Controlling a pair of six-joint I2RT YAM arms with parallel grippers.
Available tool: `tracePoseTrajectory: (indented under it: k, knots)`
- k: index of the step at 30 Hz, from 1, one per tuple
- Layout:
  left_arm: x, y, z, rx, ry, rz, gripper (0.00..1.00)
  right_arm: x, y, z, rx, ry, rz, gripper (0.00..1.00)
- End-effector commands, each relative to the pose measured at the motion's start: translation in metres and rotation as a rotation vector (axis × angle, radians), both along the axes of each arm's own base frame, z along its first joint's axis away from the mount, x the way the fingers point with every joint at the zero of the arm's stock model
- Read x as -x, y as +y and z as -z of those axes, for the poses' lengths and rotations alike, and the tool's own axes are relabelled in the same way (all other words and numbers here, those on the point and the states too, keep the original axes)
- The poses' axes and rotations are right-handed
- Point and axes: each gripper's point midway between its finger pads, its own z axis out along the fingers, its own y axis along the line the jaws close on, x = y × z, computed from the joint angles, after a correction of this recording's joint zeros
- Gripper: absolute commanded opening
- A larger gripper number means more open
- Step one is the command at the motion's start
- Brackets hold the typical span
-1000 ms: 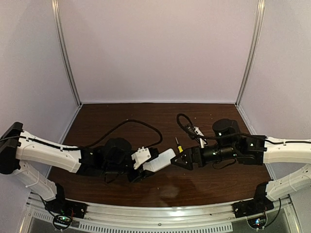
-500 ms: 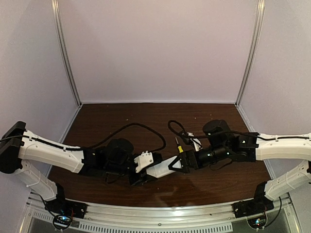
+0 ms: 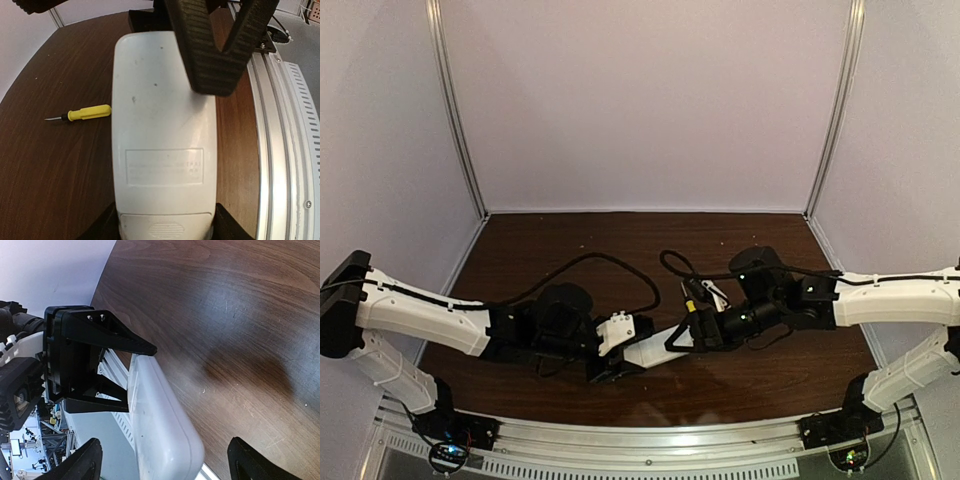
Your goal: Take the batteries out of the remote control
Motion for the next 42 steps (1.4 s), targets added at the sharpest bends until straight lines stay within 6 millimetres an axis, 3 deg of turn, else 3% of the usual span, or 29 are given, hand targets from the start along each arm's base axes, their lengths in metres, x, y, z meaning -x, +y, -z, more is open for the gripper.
tracePoseTrajectory:
  k: [1,13,30,42]
  knots:
    - [-0.001,-0.007,-0.018,0.071,-0.039,0.023,0.0,-0.002,0.011,-0.015,-0.063,0.044,0.002,0.85]
    - [0.001,-0.008,-0.012,0.052,-0.038,0.045,0.0,-0.004,0.017,-0.004,-0.055,0.119,0.022,0.72]
    - [0.001,-0.008,-0.009,0.038,-0.043,0.043,0.0,-0.013,0.02,-0.008,-0.114,0.175,0.049,0.5]
    - [-0.002,-0.008,-0.005,0.023,-0.045,0.031,0.0,-0.005,0.02,-0.004,-0.135,0.206,0.02,0.44]
